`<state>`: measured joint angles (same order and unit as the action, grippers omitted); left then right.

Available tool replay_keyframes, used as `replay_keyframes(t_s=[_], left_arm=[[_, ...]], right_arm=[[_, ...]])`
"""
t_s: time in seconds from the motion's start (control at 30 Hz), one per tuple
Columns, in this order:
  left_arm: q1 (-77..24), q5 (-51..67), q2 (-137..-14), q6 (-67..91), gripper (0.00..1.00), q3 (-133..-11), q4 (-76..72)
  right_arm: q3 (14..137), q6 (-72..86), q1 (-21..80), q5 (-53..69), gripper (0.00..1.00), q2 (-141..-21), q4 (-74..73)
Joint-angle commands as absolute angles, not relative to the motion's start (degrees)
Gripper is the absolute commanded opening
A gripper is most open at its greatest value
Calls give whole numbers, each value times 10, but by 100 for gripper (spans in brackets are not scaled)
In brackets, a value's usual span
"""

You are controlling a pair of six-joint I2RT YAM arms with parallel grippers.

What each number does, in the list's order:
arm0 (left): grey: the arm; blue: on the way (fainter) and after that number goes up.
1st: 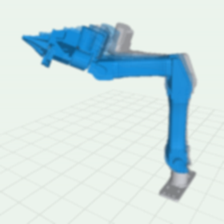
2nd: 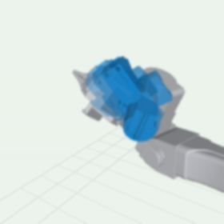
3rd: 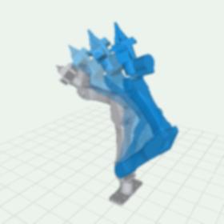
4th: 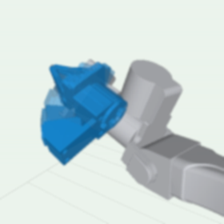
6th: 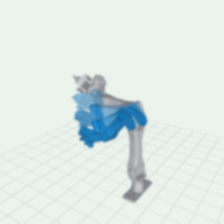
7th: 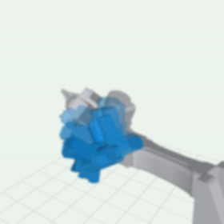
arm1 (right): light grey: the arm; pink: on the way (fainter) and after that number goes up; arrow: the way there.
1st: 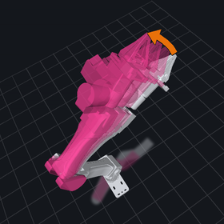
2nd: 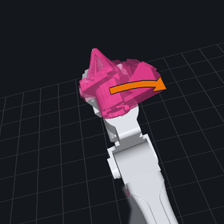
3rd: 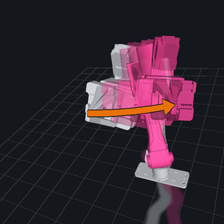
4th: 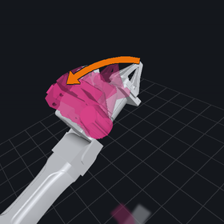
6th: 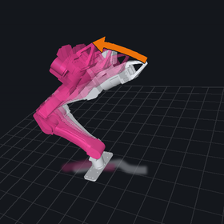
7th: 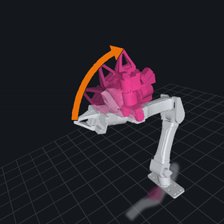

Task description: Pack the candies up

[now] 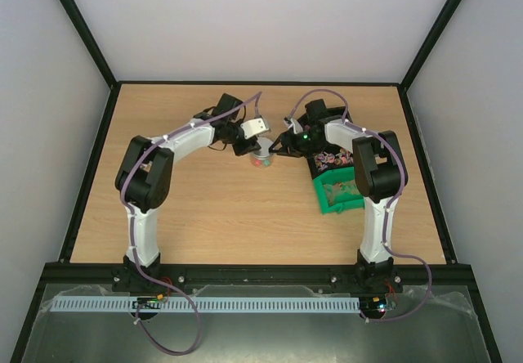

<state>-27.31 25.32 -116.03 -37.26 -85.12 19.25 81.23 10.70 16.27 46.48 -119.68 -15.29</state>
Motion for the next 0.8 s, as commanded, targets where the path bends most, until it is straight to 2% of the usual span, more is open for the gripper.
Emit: replay_keyframes(t_s=[0.0, 0.13, 0.5, 0.77], left_arm=[[-269, 258, -1124, -375, 36, -866, 228], [-275, 262, -1100, -372, 34, -840, 212], [-267, 222, -1158, -424, 24, -767, 240], [-264, 249, -1142, -390, 24, -849, 262]], right_arm=[[816, 101, 166, 472, 47, -1186, -175], [817, 101, 166, 475, 47, -1189, -174], [810, 96, 167, 472, 47, -1201, -179], [815, 90, 167, 471, 44, -1197, -184]])
